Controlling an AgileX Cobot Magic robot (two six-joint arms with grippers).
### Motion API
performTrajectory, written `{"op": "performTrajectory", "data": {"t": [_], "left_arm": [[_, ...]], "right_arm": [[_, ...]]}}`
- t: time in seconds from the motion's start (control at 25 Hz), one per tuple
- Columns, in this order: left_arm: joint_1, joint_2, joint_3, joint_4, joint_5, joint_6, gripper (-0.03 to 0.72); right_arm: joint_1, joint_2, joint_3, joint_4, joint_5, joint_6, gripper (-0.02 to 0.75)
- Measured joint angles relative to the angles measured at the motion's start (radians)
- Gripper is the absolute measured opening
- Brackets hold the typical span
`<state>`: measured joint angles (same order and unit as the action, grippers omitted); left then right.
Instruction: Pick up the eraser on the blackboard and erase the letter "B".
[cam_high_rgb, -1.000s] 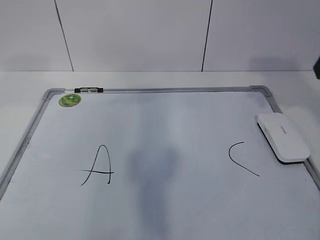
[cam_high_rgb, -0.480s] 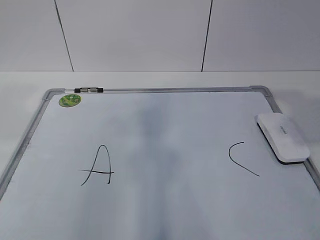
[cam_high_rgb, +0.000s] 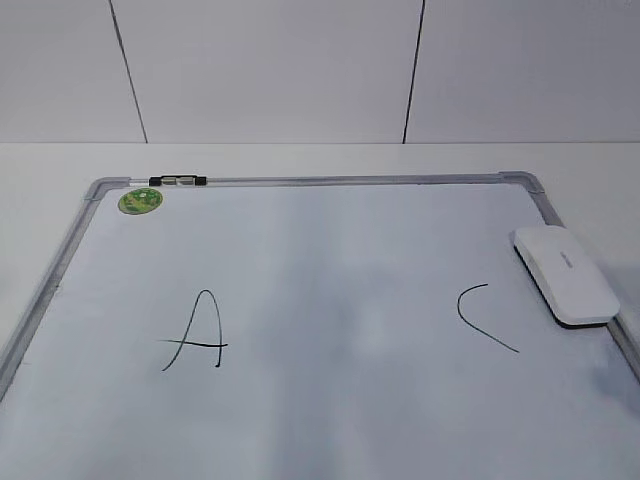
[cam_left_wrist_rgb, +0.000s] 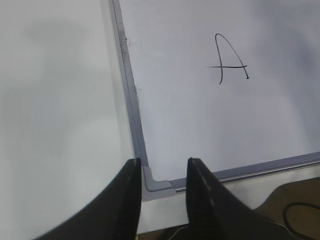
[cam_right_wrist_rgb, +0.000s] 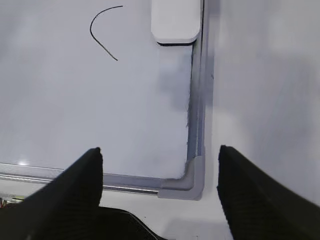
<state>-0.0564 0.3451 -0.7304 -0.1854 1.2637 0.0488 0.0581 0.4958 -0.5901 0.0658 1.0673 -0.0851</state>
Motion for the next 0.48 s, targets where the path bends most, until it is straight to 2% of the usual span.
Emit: {"op": "performTrajectory", "data": {"t": [0.28, 0.48], "left_arm": [[0.0, -0.28, 0.096, -0.038, 0.013, 0.0, 0.235], [0.0, -0.335, 0.139, -0.04, 0.02, 0.0, 0.235]], "right_arm": [[0.0, -0.213, 0.061, 0.0, -0.022, -0.01, 0.561], [0.0, -0.287, 0.065, 0.0, -0.023, -0.013, 0.561]]}}
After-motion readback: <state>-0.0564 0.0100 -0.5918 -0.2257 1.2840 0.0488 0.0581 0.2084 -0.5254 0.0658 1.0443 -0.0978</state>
